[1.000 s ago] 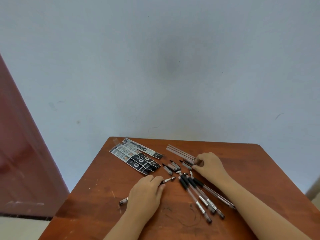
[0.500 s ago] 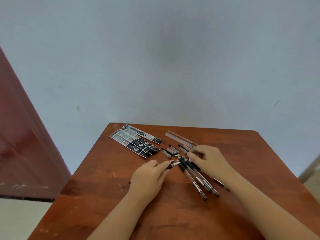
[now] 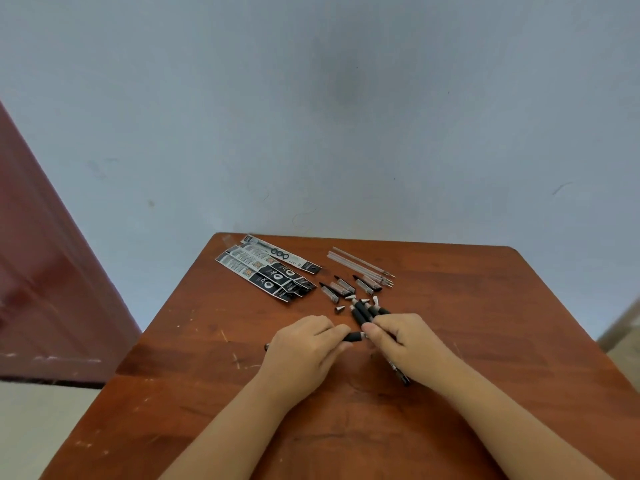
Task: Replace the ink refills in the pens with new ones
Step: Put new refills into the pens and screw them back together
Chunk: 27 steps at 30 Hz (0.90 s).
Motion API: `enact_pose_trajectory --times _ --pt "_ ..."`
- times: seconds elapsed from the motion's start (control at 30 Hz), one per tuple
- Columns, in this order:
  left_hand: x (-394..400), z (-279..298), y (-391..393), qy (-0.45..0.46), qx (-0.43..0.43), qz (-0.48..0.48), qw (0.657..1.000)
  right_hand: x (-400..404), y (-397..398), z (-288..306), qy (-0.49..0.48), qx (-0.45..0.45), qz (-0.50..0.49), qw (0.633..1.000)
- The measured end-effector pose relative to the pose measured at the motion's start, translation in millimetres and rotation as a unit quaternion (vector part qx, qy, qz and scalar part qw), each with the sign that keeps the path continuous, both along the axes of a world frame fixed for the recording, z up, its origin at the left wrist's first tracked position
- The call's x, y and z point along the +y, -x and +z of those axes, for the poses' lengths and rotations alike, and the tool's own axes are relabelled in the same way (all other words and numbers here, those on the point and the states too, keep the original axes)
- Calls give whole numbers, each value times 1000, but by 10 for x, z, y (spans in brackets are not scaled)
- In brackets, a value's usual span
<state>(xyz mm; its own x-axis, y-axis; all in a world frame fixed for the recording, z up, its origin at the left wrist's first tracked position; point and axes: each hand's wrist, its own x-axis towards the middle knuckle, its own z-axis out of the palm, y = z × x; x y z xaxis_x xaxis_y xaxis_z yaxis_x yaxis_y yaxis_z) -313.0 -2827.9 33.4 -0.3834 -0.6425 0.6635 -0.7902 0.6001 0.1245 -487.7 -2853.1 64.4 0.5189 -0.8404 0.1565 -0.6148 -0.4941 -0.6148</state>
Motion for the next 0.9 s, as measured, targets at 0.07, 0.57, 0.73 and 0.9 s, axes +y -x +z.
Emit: enact_pose_trajectory --times 0.07,0.57,0.73,0.9 --pt "-2 -2 8 -10 -5 -12 1000 3 2 -21 24 -7 2 1000" --pt "24 12 -20 -55 10 26 998 71 -5 9 75 -67 6 995" --pt "13 20 -18 -44 14 36 998 58 18 16 88 -61 11 994" --pt "20 21 -20 -47 22 34 998 90 -5 51 73 -64 -15 995"
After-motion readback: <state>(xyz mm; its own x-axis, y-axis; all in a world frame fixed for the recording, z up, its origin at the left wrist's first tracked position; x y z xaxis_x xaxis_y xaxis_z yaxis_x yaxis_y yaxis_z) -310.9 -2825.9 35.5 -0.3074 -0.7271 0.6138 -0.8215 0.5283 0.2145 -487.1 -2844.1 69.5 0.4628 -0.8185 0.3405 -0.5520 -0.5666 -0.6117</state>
